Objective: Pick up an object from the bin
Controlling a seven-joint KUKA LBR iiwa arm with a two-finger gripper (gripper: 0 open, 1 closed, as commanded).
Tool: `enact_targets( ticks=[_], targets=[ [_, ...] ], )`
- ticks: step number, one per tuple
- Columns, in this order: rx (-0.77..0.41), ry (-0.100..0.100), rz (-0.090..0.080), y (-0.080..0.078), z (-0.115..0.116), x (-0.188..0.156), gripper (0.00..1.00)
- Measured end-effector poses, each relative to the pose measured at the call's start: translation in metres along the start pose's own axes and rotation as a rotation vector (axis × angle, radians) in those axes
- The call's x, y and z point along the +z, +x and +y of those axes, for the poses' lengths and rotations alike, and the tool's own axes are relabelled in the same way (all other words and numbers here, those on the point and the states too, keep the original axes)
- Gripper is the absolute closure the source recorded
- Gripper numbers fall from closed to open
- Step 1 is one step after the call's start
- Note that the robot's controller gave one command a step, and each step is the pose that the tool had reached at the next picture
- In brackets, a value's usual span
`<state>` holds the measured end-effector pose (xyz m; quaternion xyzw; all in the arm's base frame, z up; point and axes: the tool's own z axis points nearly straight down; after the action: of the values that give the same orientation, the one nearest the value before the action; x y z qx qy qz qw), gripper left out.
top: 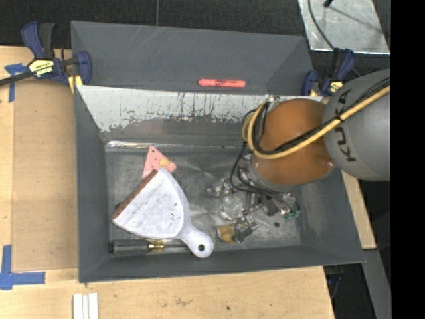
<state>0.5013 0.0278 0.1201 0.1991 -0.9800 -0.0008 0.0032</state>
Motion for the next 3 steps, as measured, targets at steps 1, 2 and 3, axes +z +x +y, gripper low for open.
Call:
enact_targets(
  ticks=[1, 2, 3],
  targets=[
    [-0.078, 0.008, -0.016, 0.005, -0.026, -0.016, 0.0],
    [-0.271, 0.006, -0.008, 0.007, -0.016, 0.02, 0.0],
    [-0.604, 0.005, -0.009, 0.001, -0.03, 0.042, 0.0]
  ],
)
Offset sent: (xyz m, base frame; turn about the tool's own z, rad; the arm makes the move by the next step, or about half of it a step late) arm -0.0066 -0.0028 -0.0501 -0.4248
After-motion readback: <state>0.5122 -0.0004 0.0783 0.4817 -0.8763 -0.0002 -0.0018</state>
